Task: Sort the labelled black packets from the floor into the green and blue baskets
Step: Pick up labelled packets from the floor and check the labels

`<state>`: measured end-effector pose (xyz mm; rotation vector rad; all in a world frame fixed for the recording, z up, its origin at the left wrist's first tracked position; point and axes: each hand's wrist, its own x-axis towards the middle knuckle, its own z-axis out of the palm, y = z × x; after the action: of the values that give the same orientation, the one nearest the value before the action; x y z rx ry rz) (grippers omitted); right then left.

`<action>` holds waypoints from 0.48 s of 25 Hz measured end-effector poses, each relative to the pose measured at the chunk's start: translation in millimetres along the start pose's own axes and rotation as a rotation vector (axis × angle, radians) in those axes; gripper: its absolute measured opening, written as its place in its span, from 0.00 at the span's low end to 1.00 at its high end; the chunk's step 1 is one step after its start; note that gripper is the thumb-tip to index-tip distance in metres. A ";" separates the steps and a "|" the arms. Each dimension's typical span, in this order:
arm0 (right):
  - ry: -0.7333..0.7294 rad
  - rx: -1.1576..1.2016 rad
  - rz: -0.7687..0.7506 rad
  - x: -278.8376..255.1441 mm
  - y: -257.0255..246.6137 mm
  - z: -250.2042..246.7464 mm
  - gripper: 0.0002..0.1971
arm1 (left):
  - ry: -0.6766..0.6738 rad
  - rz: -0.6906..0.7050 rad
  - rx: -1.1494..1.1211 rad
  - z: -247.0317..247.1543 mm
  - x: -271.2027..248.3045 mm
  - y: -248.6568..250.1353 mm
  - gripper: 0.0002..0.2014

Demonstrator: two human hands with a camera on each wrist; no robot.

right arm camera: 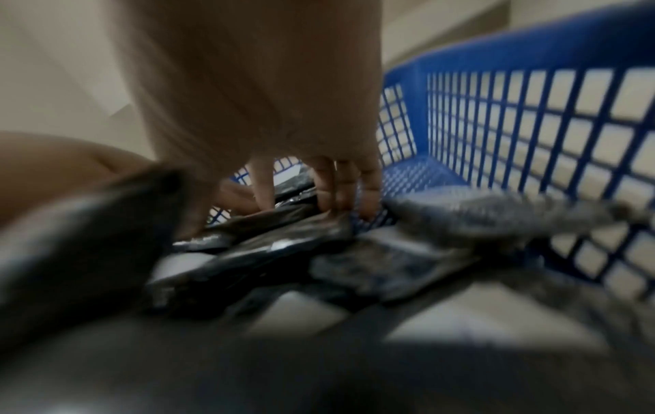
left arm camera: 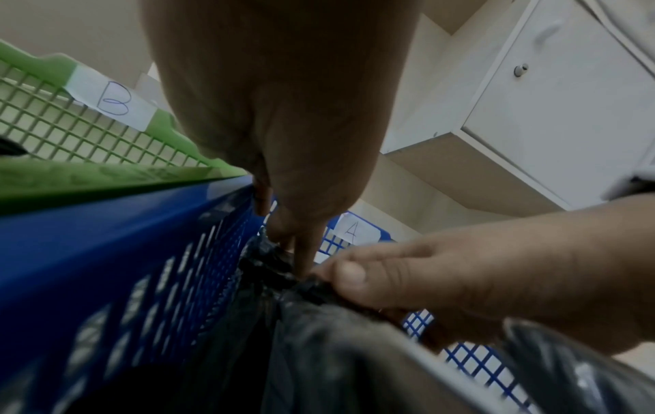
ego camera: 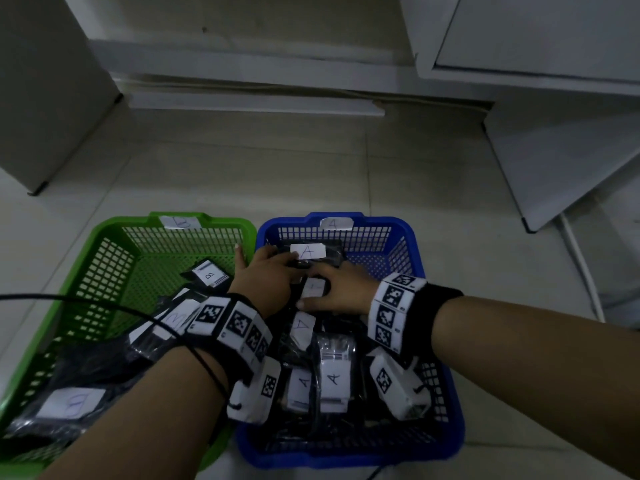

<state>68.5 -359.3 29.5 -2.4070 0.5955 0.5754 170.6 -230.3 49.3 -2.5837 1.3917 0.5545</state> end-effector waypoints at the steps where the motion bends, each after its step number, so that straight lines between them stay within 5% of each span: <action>1: -0.041 -0.013 0.036 2.7 0.4 1.7 0.45 | -0.011 -0.011 -0.004 0.2 -0.1 0.2 0.22; 5: -0.103 0.116 0.062 -9.7 4.5 -7.4 0.35 | -0.006 -0.035 -0.020 2.7 -2.7 4.9 0.22; 9: 0.088 0.550 0.062 -20.3 5.9 -12.6 0.15 | 0.028 -0.037 -0.036 7.8 -4.3 9.0 0.21; 12: 0.165 0.419 0.119 -17.7 2.8 -3.3 0.14 | 0.002 -0.052 -0.046 4.6 -3.3 12.4 0.19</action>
<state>53.6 -358.5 39.9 -2.0422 0.8434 0.2668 157.5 -233.3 46.8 -2.6486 1.3239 0.5830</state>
